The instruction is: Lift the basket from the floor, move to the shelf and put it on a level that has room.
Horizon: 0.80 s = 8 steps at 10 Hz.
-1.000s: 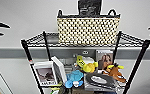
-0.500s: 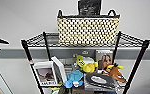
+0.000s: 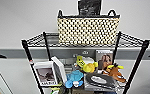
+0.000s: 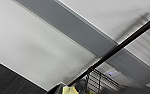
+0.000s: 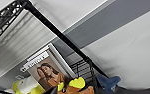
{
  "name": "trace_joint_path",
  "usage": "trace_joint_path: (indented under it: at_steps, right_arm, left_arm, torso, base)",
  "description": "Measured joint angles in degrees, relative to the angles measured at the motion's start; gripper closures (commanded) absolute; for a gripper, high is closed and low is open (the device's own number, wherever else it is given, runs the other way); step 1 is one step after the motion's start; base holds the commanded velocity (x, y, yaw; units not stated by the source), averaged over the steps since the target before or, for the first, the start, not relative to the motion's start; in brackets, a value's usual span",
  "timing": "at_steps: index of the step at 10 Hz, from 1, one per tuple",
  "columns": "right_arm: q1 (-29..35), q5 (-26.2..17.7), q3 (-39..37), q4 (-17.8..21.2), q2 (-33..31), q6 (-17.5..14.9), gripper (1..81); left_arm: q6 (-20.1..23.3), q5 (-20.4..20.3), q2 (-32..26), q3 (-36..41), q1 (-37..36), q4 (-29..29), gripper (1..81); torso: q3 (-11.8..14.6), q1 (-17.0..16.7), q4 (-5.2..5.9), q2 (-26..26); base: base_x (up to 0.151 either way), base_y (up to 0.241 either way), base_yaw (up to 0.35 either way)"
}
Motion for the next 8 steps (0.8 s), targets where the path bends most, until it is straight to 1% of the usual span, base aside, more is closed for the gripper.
trace_joint_path:
  at_steps: [3, 6, 8]
  right_arm:
    - [-9.28, 1.90, -0.10, 0.00, 1.02, -0.45, 1.0]
    - [-19.16, 4.85, -0.16, 0.05, 3.18, -1.67, 1.0]
    - [-25.76, 7.36, -0.22, 0.11, 5.39, -2.36, 1.0]
  left_arm:
    - [0.87, -5.85, 0.85, 1.22, 11.97, 0.00, 1.0]
    - [1.44, -13.70, 2.91, 2.46, 25.83, 0.00, 1.0]
    - [1.69, -19.26, 4.64, 2.76, 33.85, 0.00, 1.0]
  torso:
    - [0.00, 0.00, 0.00, -0.02]
    - [0.00, 0.00, 0.00, -0.02]
    - [0.00, 0.00, 0.00, -0.02]
  base:
    - [0.000, 0.000, 0.000]
    - [0.000, 0.000, 0.000]
    - [0.000, 0.000, 0.000]
